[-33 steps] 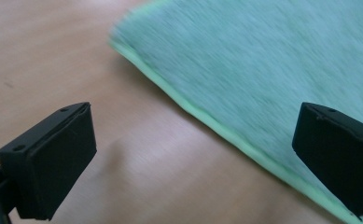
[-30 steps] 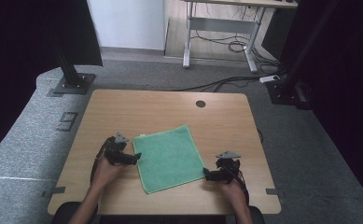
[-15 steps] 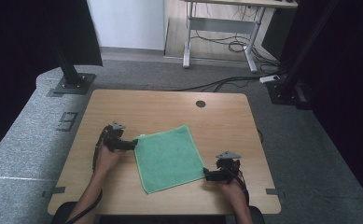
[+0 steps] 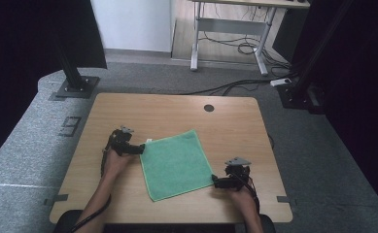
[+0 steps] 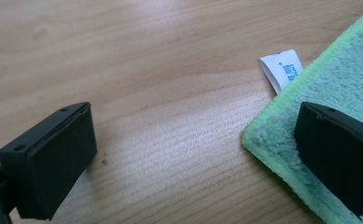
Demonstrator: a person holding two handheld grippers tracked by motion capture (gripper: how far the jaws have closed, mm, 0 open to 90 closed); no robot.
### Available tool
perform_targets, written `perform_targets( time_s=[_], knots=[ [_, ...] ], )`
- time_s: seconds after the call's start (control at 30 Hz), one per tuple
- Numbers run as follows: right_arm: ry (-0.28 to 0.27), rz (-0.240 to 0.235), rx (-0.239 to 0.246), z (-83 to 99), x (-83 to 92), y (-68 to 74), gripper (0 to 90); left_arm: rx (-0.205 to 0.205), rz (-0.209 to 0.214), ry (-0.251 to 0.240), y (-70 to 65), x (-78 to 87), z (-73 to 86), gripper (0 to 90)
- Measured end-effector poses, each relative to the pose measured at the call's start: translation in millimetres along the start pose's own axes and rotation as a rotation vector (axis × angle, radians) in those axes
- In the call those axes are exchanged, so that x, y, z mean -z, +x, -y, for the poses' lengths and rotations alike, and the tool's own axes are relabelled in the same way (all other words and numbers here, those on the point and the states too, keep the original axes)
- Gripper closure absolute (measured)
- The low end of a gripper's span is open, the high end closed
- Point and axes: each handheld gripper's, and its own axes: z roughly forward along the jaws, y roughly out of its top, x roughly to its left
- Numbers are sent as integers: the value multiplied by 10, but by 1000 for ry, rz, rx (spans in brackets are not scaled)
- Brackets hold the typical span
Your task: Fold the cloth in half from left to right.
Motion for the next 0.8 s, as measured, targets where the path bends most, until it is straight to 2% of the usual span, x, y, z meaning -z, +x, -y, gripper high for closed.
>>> perform_targets(
  time_s=[0.2,0.37,0.57,0.7,0.8],
  knots=[
    [18,-7,5,-24,-3,-3,0,5,-3,-4,-9,6,7,9],
    [33,-29,36,-56,-4,16,5,5,-4,-3,-9,7,7,10],
    [16,-49,74,-116,53,84,6,6,-4,-4,-9,6,8,9],
    [4,-77,91,-174,100,137,12,6,-4,-4,-9,7,8,9],
    [15,-103,105,-204,107,201,19,6,-4,-4,-9,7,9,10]
  ],
)
